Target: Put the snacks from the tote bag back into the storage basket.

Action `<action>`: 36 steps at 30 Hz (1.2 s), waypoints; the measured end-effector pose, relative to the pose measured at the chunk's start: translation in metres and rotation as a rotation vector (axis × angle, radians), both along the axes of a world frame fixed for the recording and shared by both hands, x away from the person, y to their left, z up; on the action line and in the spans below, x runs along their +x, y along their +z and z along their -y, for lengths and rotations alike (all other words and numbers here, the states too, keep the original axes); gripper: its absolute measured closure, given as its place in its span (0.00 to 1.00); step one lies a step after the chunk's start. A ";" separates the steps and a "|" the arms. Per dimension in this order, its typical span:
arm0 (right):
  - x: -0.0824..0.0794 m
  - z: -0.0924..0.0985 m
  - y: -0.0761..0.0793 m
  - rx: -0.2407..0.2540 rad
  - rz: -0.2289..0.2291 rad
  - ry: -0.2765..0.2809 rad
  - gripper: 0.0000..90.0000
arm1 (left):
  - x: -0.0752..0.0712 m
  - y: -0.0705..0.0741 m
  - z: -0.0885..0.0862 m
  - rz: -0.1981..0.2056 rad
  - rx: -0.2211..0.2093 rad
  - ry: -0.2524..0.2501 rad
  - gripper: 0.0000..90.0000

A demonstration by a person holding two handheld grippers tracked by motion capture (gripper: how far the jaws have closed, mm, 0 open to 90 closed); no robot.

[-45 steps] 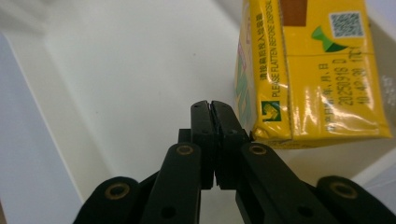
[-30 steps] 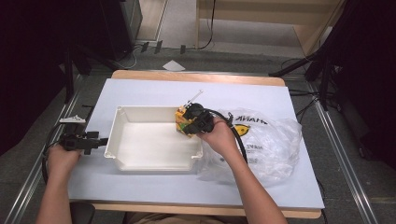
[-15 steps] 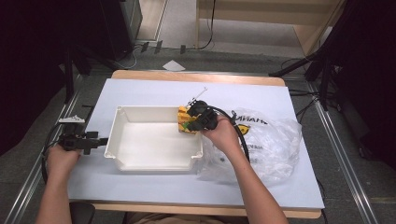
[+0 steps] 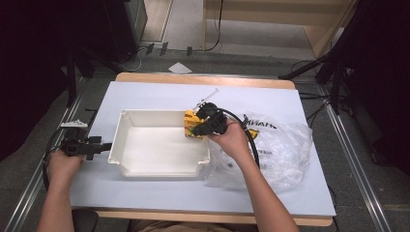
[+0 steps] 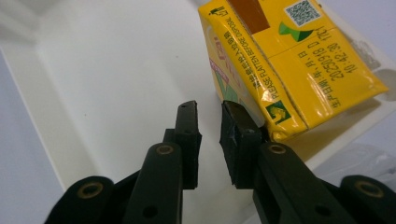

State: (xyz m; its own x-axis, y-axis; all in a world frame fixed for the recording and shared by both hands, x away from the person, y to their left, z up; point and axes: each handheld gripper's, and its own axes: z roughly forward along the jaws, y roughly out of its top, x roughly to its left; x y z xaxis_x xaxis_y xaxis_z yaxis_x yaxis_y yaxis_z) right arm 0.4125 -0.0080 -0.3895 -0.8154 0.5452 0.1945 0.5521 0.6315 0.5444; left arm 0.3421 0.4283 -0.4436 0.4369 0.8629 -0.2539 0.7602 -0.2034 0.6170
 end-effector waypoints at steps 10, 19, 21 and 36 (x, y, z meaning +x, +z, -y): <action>-0.005 0.003 0.007 0.053 0.000 0.030 0.68 | 0.000 -0.001 0.001 0.000 0.001 -0.003 0.27; -0.011 0.009 0.015 0.093 0.001 0.040 0.51 | -0.001 -0.001 0.002 -0.004 0.002 -0.005 0.27; -0.012 0.011 0.018 0.101 0.008 0.040 0.48 | -0.001 -0.001 0.002 -0.004 0.002 -0.002 0.27; -0.022 0.035 0.022 0.113 0.035 -0.004 0.38 | -0.001 -0.001 0.002 -0.003 0.008 -0.007 0.27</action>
State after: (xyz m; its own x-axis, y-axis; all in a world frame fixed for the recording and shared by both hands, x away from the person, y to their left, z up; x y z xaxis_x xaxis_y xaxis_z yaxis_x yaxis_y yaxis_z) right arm 0.3904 -0.0427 -0.3674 -0.8204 0.5249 0.2266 0.5342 0.5625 0.6311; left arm 0.3415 0.4263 -0.4444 0.4418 0.8620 -0.2485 0.7610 -0.2134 0.6127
